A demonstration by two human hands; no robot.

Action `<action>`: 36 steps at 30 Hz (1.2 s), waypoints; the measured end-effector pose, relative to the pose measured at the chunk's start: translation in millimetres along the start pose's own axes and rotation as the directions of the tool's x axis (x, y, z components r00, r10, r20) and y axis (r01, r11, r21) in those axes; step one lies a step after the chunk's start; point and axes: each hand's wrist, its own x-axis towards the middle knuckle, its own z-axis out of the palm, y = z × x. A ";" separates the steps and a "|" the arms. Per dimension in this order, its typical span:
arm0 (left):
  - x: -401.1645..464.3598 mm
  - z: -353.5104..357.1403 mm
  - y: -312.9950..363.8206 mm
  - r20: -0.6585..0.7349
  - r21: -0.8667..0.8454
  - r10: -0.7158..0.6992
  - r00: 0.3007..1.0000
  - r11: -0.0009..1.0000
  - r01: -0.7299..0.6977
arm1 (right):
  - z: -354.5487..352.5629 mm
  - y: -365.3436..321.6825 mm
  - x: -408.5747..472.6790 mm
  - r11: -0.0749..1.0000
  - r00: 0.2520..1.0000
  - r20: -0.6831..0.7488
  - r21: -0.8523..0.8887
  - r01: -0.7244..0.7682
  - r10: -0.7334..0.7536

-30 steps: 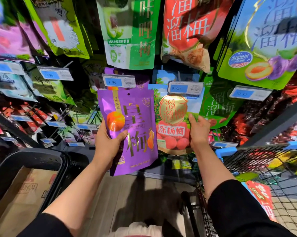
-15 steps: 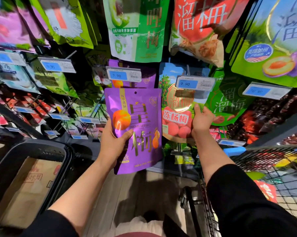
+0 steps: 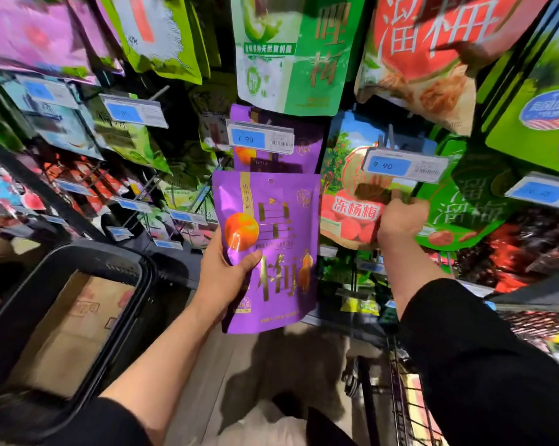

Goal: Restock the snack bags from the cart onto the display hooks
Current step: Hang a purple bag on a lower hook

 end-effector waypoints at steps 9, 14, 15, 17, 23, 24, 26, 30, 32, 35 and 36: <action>-6.9 -5.3 -0.4 0.062 -0.059 -0.035 0.997 0.998 0.039 | -12.3 17.4 -88.3 0.930 0.652 0.752 0.301 -0.211 -0.096; -9.2 -16.4 -5.0 0.134 -0.060 -0.039 0.990 0.997 0.047 | -4.6 6.6 -113.9 0.898 0.406 0.895 0.322 -0.301 -0.185; -8.7 -19.4 -4.9 0.142 -0.059 -0.032 0.989 0.997 0.040 | -4.1 5.2 -116.7 0.907 0.420 0.886 0.328 -0.265 -0.198; -7.1 -24.5 -1.6 0.160 -0.053 -0.006 0.987 0.998 0.015 | -0.2 1.8 -122.3 0.910 0.472 0.850 0.361 -0.202 -0.233; 17.2 -37.9 6.2 0.070 0.043 0.072 0.995 0.996 -0.075 | 15.2 -7.4 -137.0 0.905 0.634 0.729 0.412 -0.108 -0.257; 20.4 -38.8 14.5 0.046 0.069 0.085 0.995 0.994 -0.088 | 18.9 -9.3 -137.4 0.907 0.654 0.713 0.409 -0.095 -0.253; 27.8 -38.3 33.7 0.014 0.161 0.158 0.987 0.974 -0.158 | 26.1 -13.0 -135.6 0.916 0.668 0.700 0.396 -0.067 -0.254; 51.4 -30.4 62.1 0.068 0.320 0.357 0.932 0.877 -0.359 | 36.0 -20.6 -128.7 0.914 0.650 0.703 0.405 -0.032 -0.289; 63.3 -25.5 70.6 0.104 0.379 0.417 0.903 0.823 -0.423 | 38.6 -22.9 -127.1 0.905 0.632 0.714 0.423 -0.047 -0.301; 75.1 -18.8 80.4 0.165 0.407 0.478 0.863 0.764 -0.501 | 44.0 -20.6 -125.4 0.891 0.611 0.726 0.448 -0.072 -0.316; 77.2 -17.1 82.0 0.189 0.411 0.487 0.853 0.750 -0.519 | 46.3 -18.9 -125.1 0.888 0.611 0.726 0.453 -0.078 -0.316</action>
